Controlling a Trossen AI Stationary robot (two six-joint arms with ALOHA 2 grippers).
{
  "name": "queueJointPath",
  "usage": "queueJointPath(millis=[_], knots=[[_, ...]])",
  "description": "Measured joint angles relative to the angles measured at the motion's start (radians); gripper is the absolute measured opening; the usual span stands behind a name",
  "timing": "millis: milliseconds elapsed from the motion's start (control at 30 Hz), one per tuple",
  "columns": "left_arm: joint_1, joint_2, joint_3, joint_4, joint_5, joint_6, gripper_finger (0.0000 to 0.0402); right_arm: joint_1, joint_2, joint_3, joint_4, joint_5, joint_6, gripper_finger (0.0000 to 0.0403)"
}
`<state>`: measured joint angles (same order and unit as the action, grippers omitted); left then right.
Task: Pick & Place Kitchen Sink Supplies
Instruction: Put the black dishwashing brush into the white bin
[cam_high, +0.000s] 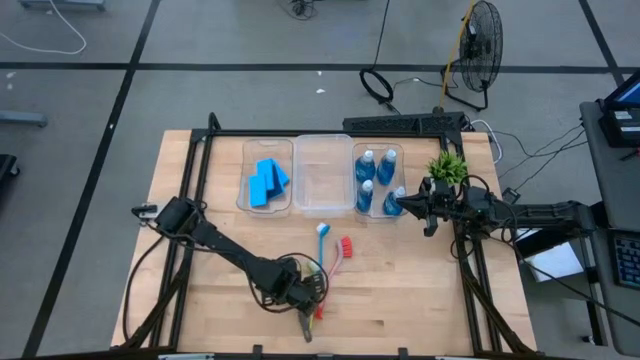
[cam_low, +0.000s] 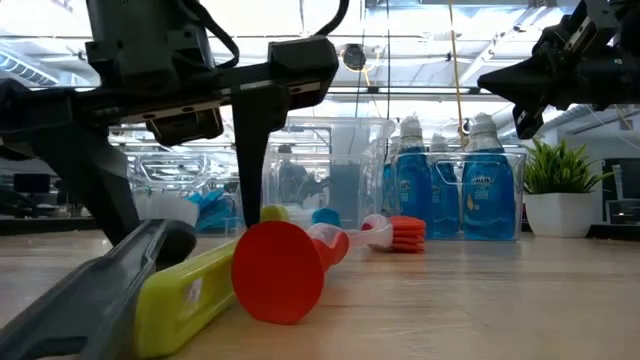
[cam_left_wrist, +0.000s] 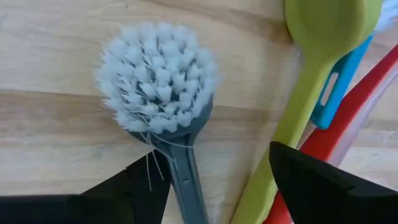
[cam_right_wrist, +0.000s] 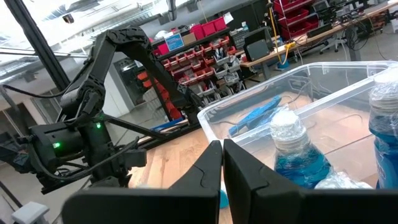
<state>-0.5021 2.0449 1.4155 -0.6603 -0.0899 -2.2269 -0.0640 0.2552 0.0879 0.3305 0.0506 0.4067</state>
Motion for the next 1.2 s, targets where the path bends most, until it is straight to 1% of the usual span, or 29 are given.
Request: queueJointPath(millis=[133, 267, 367, 500, 600, 667, 900, 1033, 1200], knots=[[-0.001, 0.0, 0.0, -0.016, 0.006, -0.031, 0.0263, 0.0, 0.0, 0.0, 0.0, 0.0, 0.0, 0.0004], [-0.005, -0.001, -0.009, -0.064, 0.099, -0.102, 0.0254, 0.0, 0.0, 0.0, 0.0, 0.0, 0.0, 0.0004], [-0.013, -0.006, -0.034, -0.041, 0.126, -0.108, 0.0249, 0.0, 0.0, 0.0, 0.0, 0.0, 0.0, 0.0004], [-0.019, -0.009, -0.056, 0.024, 0.121, -0.1, 0.0246, 0.0, 0.0, 0.0, 0.0, 0.0, 0.0, 0.0004], [-0.023, -0.009, -0.058, 0.048, 0.073, -0.042, 0.025, 0.0, 0.0, 0.0, 0.0, 0.0, 0.0, 0.0004], [-0.023, -0.008, -0.057, 0.057, 0.059, -0.01, 0.0255, 0.0, 0.0, 0.0, 0.0, 0.0, 0.0, 0.0004], [-0.023, -0.006, -0.057, 0.057, 0.053, -0.01, 0.027, 0.0, 0.0, 0.0, 0.0, 0.0, 0.0, 0.0004], [-0.022, -0.005, -0.058, 0.054, 0.062, -0.009, 0.0266, 0.0, 0.0, 0.0, 0.0, 0.0, 0.0, 0.0004], [-0.021, -0.004, -0.059, 0.051, 0.07, -0.003, 0.0249, 0.0, 0.0, 0.0, 0.0, 0.0, 0.0, 0.0004]])
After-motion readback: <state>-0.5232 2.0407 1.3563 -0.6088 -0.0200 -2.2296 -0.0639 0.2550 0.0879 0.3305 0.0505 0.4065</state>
